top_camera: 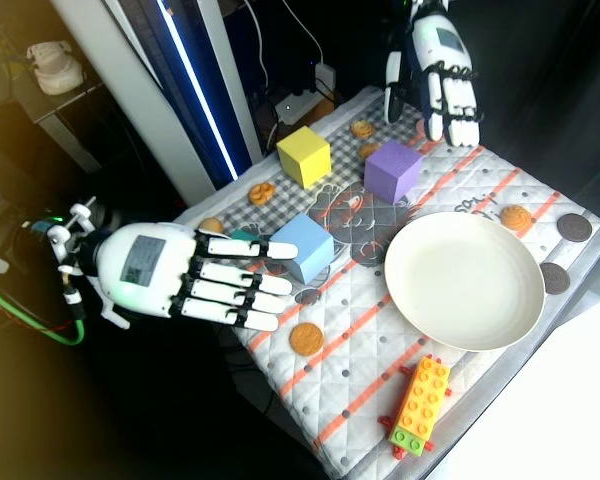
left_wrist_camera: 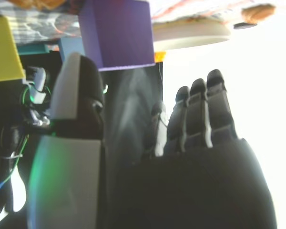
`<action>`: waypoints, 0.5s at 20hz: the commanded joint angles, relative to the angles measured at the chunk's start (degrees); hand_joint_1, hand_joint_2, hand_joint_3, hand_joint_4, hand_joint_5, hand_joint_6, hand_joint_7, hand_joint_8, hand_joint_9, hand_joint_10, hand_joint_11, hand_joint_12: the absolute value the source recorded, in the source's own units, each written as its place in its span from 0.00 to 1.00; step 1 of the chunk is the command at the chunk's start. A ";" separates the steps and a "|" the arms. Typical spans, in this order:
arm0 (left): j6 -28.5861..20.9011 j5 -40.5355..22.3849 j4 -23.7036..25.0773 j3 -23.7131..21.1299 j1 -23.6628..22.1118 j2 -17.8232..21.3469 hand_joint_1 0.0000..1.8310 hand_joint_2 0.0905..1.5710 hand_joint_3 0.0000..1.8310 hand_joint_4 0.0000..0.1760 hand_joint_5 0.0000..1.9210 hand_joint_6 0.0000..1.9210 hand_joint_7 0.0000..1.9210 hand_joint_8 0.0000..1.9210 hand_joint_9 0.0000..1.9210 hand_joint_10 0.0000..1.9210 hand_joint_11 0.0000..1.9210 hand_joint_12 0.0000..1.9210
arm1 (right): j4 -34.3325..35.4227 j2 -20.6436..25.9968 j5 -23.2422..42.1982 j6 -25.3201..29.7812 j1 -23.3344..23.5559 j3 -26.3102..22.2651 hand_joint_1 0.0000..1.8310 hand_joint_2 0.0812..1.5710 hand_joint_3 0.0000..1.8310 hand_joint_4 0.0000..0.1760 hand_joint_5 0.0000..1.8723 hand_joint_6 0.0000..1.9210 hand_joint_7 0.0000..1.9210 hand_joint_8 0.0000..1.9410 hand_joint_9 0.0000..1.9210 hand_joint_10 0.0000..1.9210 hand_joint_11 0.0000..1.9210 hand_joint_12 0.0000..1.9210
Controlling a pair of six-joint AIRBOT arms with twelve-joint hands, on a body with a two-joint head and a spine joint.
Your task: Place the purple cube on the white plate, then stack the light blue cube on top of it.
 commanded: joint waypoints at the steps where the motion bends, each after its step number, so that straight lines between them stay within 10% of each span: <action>1: -0.07 -6.45 0.28 0.50 -1.21 -0.37 0.36 0.61 0.00 1.00 0.07 0.00 0.04 0.00 0.00 0.00 0.00 0.02 | 1.13 0.28 6.65 0.06 0.04 0.06 0.35 0.81 0.00 0.14 0.27 0.00 0.29 0.00 0.29 0.00 0.23 0.16; 9: -0.05 4.29 4.26 5.17 -8.13 -5.74 0.40 0.49 0.00 1.00 0.06 0.00 0.03 0.00 0.02 0.00 0.03 0.03 | 0.27 0.28 6.80 0.06 0.33 0.02 0.41 0.82 0.00 0.24 0.28 0.00 0.30 0.00 0.29 0.00 0.22 0.15; 10: 0.04 5.51 4.97 5.40 -8.56 -6.14 0.40 0.50 0.00 1.00 0.04 0.00 0.06 0.00 0.06 0.00 0.01 0.22 | 0.23 0.29 6.81 0.06 0.33 0.03 0.42 0.82 0.00 0.23 0.28 0.00 0.31 0.00 0.30 0.00 0.23 0.15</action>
